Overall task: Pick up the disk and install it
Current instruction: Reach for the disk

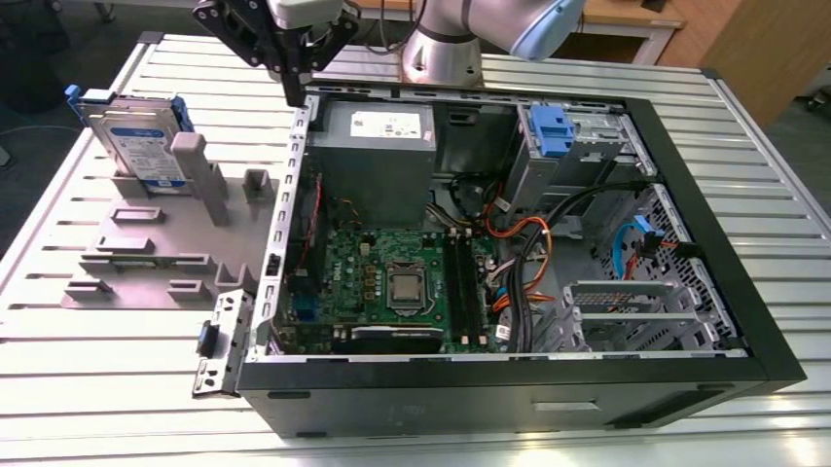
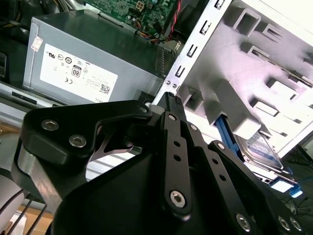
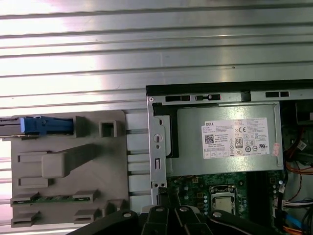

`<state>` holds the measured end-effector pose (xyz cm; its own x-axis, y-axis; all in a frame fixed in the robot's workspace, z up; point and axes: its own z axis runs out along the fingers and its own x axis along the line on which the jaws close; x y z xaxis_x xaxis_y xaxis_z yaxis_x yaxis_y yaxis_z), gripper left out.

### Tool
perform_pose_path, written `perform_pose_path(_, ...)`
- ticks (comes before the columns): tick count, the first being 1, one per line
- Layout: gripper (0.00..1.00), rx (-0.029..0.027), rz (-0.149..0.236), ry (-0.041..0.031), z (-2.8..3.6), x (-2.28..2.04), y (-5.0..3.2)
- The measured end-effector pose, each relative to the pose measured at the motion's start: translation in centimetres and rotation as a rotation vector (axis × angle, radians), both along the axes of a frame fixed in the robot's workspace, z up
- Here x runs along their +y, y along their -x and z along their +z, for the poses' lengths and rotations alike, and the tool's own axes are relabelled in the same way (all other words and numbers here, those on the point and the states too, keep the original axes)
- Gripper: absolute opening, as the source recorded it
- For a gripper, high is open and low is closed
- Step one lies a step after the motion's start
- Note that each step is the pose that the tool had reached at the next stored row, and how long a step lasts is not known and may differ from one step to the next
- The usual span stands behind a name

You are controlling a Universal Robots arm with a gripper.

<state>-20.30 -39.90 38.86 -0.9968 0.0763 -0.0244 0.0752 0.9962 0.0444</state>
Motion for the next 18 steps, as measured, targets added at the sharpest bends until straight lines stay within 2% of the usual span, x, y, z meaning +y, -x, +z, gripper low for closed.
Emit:
perform_pose_path(8, 0.11, 0.0000, 0.000, 0.0000, -0.05, 0.02, 1.05)
perform_pose_path(12, 0.11, 0.0002, 0.000, -0.0007, -0.08, 0.21, 1.74)
perform_pose_path(14, 0.11, 0.0000, 0.000, -0.0031, -0.12, 0.21, 1.80)
perform_pose_path(18, 0.11, 0.0001, 0.000, -0.0031, -0.21, 0.21, 1.80)
